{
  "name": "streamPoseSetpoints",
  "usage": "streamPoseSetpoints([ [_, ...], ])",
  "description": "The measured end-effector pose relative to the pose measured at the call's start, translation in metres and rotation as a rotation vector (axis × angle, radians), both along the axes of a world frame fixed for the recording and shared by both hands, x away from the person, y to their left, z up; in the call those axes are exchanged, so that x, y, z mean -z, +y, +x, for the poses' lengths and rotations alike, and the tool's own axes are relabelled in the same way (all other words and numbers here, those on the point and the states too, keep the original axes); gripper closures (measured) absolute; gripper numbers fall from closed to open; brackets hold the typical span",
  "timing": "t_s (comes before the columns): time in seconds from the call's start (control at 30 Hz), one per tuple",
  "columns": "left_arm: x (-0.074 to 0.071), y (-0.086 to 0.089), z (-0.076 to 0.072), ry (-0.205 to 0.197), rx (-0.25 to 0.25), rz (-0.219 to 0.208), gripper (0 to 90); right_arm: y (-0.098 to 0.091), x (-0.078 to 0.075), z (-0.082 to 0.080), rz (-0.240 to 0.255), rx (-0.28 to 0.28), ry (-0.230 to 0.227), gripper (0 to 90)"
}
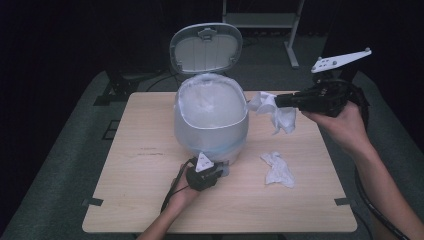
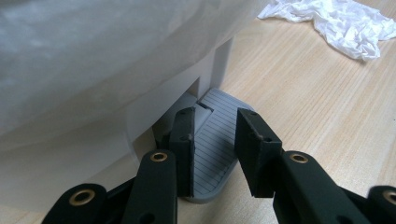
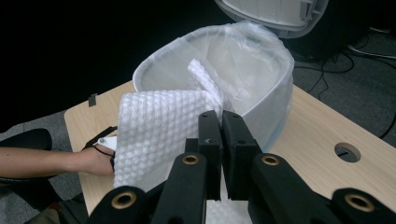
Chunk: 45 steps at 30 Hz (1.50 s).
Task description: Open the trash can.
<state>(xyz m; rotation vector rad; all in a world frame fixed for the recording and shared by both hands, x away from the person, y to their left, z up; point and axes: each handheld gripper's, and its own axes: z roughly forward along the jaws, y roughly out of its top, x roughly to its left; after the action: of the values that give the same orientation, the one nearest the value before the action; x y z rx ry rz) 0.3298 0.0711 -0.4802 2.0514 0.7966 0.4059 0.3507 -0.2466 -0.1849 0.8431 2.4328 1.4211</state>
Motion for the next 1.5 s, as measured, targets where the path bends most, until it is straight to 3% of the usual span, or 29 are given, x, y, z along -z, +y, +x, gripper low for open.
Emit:
streamPoseSetpoints([
  [1.03,0.0,0.001,0.0,0.003,0.003,0.003,68.3,0.032,-0.032,0.015,-0.01,-0.03,-0.028,86.2],
  [1.5,0.0,0.001,0.0,0.004,0.003,0.002,68.3,0.049,-0.035,0.024,-0.019,-0.045,-0.019,86.2],
])
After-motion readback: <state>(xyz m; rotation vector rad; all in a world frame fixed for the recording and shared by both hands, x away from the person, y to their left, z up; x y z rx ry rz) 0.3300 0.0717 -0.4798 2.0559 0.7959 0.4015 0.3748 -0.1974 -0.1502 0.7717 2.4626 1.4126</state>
